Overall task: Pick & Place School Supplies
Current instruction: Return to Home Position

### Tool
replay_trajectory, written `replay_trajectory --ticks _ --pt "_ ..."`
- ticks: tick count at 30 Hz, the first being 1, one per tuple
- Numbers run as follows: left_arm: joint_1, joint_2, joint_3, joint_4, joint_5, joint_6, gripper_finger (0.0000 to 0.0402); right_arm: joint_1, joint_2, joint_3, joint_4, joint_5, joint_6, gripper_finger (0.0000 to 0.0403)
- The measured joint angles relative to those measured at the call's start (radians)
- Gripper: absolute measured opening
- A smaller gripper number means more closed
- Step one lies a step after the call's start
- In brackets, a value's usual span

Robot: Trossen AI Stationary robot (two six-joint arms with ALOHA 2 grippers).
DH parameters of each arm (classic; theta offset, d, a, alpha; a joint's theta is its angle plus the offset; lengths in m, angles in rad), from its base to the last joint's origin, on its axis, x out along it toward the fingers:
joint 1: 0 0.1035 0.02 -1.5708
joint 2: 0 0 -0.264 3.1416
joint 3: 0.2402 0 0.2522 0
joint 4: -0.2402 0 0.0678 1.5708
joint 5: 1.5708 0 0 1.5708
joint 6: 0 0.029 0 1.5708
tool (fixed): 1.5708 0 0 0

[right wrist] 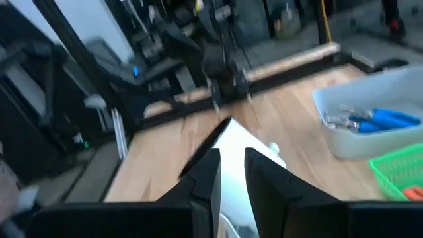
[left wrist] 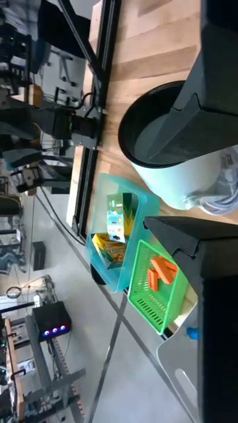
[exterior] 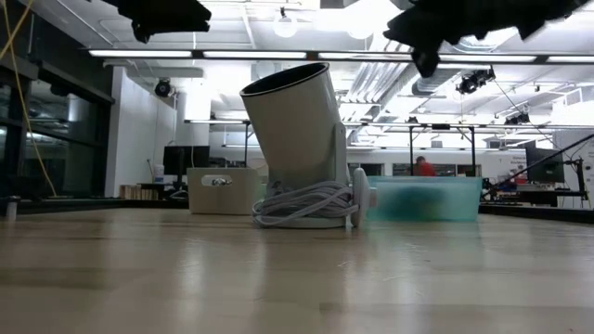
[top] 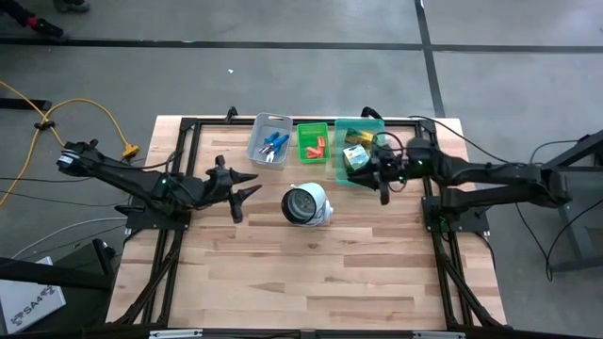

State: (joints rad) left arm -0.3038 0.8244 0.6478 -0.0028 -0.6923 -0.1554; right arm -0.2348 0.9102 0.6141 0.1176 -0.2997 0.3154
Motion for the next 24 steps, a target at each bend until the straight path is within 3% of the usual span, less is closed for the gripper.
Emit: replay_trajectory --ticks 9,24 --pt "0.000 -0.003 -0.001 0.000 0.000 0.000 0.0134 -0.002 -0.172 -0.325 0.397 0.011 0.079 0.0056" --pt "0.000 0.011 -0.001 0.002 0.014 -0.007 0.0134 -0.002 -0.371 -0.464 0.410 -0.014 0.045 0.0056"
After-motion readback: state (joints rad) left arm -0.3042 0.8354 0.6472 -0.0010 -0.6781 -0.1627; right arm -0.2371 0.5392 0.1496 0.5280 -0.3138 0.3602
